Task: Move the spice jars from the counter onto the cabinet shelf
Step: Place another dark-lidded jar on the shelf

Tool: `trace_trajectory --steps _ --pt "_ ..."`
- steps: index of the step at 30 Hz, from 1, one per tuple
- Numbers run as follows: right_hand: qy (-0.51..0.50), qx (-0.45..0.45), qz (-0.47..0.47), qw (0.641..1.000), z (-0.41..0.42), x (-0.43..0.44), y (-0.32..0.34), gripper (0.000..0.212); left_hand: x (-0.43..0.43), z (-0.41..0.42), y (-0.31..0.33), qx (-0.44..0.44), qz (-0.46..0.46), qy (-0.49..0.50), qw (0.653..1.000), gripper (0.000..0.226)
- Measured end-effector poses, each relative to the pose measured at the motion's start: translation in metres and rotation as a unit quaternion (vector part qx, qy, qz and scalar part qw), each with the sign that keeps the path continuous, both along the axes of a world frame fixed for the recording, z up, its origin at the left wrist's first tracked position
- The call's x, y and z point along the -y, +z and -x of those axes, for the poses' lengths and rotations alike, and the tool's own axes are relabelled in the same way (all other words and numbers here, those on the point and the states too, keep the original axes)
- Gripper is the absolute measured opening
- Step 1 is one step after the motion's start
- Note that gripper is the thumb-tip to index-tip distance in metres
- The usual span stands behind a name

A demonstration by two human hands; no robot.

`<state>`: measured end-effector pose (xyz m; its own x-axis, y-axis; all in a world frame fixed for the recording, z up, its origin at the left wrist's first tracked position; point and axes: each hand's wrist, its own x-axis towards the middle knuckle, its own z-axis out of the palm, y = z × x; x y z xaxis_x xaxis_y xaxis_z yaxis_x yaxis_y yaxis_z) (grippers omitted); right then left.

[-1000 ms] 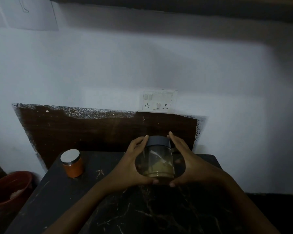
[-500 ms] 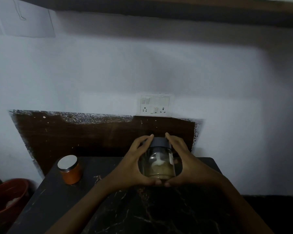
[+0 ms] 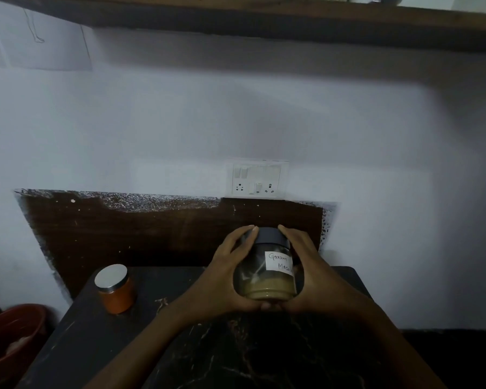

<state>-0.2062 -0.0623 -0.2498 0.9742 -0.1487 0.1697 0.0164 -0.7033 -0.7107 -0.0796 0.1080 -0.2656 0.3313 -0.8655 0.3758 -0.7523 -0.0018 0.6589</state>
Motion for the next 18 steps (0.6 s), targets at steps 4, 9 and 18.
trace_trajectory --steps 4,9,18 --pt "0.018 -0.034 -0.005 0.999 0.005 0.009 0.009 0.131 -0.002 0.002 0.003 -0.048 0.033 -0.001 0.998 0.113" --pt "0.005 -0.046 0.004 0.999 0.010 0.013 0.018 0.124 -0.003 0.003 0.007 -0.088 0.012 -0.024 0.996 0.128" --pt "-0.022 0.042 0.065 0.997 0.016 0.012 0.040 0.122 0.014 -0.004 0.033 0.070 -0.011 0.019 0.997 0.124"
